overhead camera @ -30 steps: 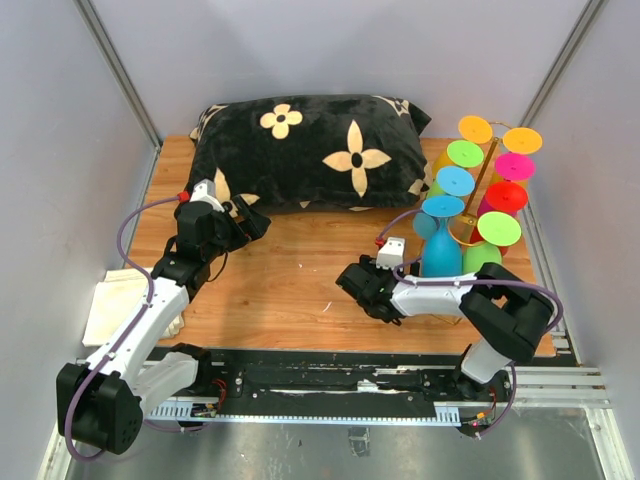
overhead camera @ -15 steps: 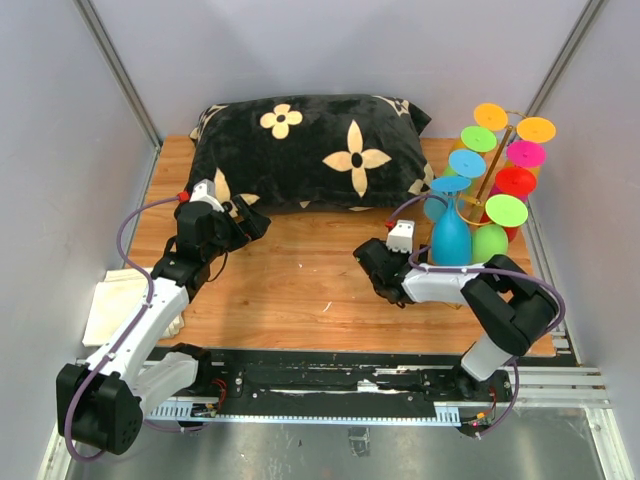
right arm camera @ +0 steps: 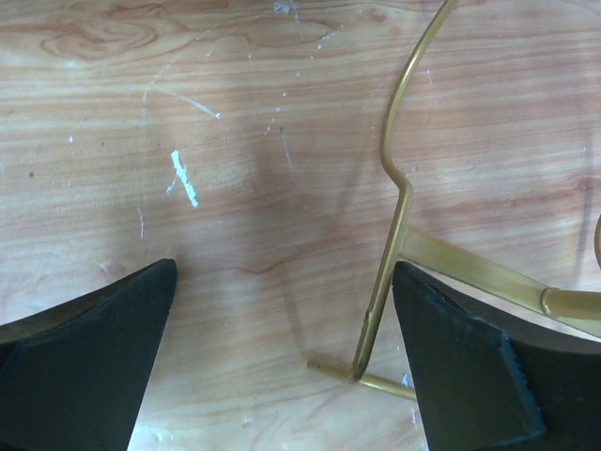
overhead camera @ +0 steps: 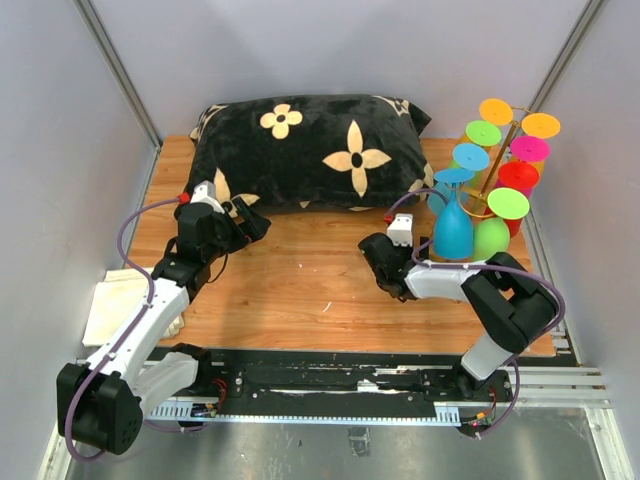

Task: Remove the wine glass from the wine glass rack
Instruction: Adjust the wine rack at the center of the board, then pick up the wine glass from the wine rack.

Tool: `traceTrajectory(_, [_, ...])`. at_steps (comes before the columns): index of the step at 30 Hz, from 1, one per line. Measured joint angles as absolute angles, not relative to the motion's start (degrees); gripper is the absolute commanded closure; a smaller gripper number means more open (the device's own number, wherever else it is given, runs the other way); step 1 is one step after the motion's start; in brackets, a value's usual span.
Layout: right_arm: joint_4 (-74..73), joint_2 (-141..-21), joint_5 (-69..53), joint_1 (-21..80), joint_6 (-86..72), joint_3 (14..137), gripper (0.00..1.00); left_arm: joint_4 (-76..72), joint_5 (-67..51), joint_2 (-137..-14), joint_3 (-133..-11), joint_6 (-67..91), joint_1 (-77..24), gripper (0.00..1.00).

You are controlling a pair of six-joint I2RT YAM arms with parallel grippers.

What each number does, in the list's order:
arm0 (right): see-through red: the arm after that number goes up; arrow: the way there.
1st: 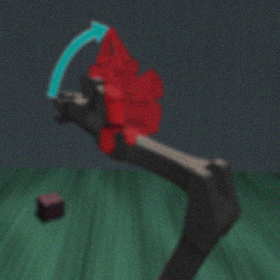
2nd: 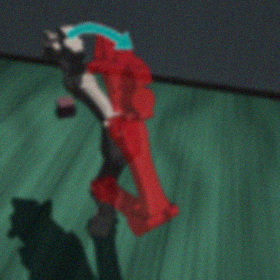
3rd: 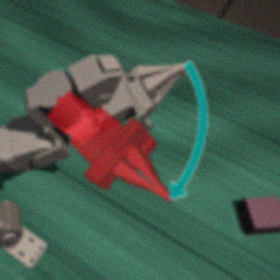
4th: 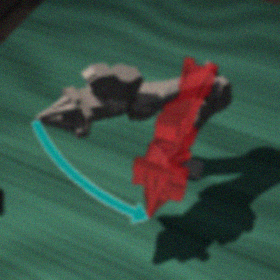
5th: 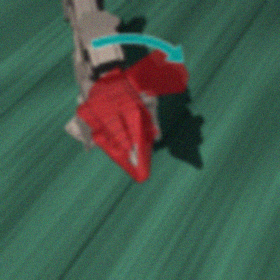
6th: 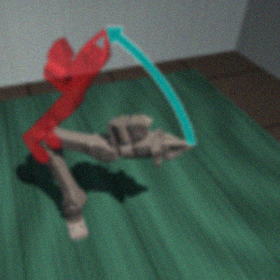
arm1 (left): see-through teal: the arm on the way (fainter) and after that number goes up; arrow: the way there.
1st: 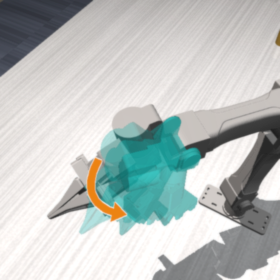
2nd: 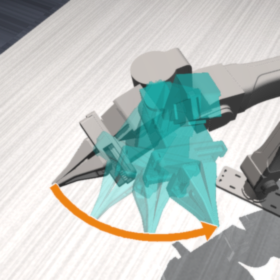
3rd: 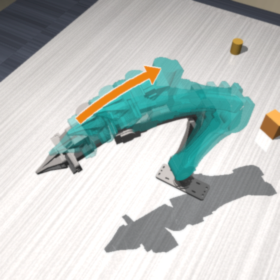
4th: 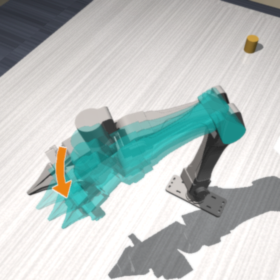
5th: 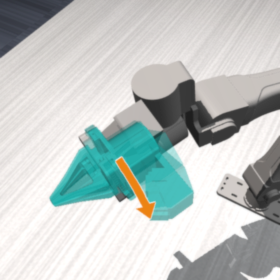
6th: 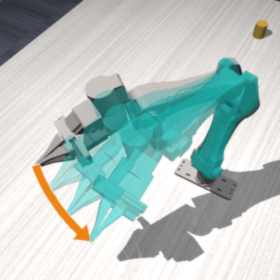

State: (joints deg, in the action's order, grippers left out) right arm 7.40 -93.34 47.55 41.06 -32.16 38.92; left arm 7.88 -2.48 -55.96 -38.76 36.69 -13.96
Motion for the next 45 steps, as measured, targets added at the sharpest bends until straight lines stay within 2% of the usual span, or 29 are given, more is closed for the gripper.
traceTrajectory(19, [-6.0, -85.4, 43.7, 53.5, -22.4, 39.1, 0.02, 7.9, -2.9, -55.6, -38.8, 37.0, -14.0, 0.0])
traceTrajectory(27, [-9.9, -78.1, 39.6, 58.8, -18.1, 42.1, 0.02, 7.9, -4.1, -55.2, -38.9, 37.5, -14.0, 0.0])
traceTrajectory(40, [-19.1, -55.3, 28.1, 63.3, -9.1, 60.2, 0.02, 6.0, -13.3, -56.2, -46.3, 39.1, -14.0, 0.03])
traceTrajectory(45, [-23.8, -53.7, 30.2, 63.3, -5.8, 69.4, 0.02, 3.0, -17.0, -59.1, -48.1, 41.1, -15.8, 0.03])
